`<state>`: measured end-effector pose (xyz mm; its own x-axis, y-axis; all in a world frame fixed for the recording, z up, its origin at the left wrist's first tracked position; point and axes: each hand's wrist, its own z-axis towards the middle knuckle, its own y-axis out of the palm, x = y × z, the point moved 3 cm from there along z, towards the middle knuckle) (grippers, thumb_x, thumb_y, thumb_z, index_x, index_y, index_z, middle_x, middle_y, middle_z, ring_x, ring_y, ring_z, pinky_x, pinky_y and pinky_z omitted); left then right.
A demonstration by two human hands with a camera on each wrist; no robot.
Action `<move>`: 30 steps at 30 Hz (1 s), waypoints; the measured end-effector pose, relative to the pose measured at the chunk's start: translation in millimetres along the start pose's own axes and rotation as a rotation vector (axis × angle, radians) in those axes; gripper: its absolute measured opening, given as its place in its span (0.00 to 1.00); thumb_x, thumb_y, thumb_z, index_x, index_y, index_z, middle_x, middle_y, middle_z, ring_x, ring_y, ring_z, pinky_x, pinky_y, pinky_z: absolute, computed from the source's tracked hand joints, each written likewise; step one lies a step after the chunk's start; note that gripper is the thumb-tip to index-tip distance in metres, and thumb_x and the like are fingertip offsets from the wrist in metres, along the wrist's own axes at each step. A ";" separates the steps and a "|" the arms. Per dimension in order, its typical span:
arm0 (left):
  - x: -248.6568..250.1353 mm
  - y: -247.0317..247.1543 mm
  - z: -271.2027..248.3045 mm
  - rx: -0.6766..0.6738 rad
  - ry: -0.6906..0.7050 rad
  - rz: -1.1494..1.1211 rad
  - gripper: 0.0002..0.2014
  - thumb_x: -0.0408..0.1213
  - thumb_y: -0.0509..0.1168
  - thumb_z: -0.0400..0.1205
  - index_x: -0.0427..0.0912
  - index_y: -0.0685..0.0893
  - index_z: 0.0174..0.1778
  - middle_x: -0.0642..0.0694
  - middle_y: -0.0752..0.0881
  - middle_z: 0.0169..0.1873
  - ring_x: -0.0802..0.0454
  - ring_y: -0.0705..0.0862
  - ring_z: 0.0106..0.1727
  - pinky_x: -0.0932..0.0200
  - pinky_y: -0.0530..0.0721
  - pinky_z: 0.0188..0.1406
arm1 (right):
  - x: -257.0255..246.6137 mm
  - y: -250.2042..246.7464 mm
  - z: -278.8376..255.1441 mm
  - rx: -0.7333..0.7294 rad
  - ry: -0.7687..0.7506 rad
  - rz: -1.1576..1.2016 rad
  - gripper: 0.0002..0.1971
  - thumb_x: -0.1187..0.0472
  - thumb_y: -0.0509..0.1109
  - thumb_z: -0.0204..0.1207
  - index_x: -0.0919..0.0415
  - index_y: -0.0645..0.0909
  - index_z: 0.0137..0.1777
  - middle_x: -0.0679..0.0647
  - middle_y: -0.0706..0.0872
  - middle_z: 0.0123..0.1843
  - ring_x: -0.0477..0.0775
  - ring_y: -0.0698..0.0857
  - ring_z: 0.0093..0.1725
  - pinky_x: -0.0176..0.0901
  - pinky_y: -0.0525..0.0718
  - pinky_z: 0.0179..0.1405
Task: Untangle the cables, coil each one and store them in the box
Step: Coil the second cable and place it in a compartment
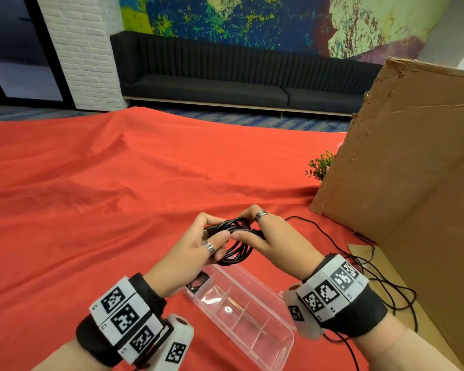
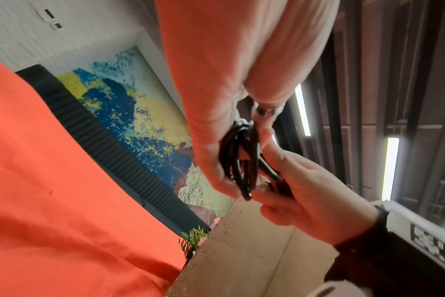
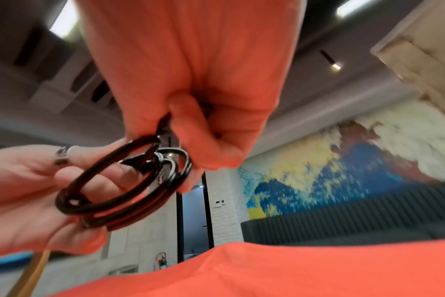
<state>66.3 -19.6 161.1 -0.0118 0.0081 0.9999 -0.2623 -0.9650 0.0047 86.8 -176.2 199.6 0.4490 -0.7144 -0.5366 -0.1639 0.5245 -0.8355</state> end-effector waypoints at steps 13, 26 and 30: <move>-3.7 -1.7 6.5 0.206 0.071 0.421 0.07 0.43 0.53 0.86 0.46 0.70 0.55 0.55 0.77 0.36 0.65 0.75 0.34 0.62 0.73 0.37 | 6.6 2.6 8.8 -0.148 0.204 0.664 0.11 0.59 0.65 0.80 0.59 0.81 0.37 0.49 0.74 0.25 0.41 0.68 0.22 0.30 0.63 0.23; -16.0 2.7 5.5 0.223 0.025 0.397 0.10 0.45 0.47 0.87 0.44 0.68 0.49 0.38 0.82 0.42 0.46 0.84 0.38 0.36 0.84 0.41 | -2.2 44.0 17.6 0.212 0.189 0.718 0.06 0.52 0.74 0.71 0.52 0.90 0.42 0.56 0.91 0.37 0.46 0.86 0.40 0.46 0.83 0.49; -15.5 0.2 4.7 0.243 0.008 0.350 0.10 0.47 0.47 0.86 0.45 0.68 0.49 0.45 0.77 0.34 0.47 0.80 0.34 0.32 0.84 0.40 | 2.9 42.9 19.2 0.230 0.161 0.641 0.02 0.58 0.75 0.72 0.48 0.87 0.41 0.40 0.85 0.28 0.32 0.80 0.32 0.29 0.75 0.39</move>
<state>70.9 -21.2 145.7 -0.0672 -0.3299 0.9416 -0.0058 -0.9436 -0.3310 98.0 -146.9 164.5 0.1871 -0.2822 -0.9409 -0.1546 0.9374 -0.3119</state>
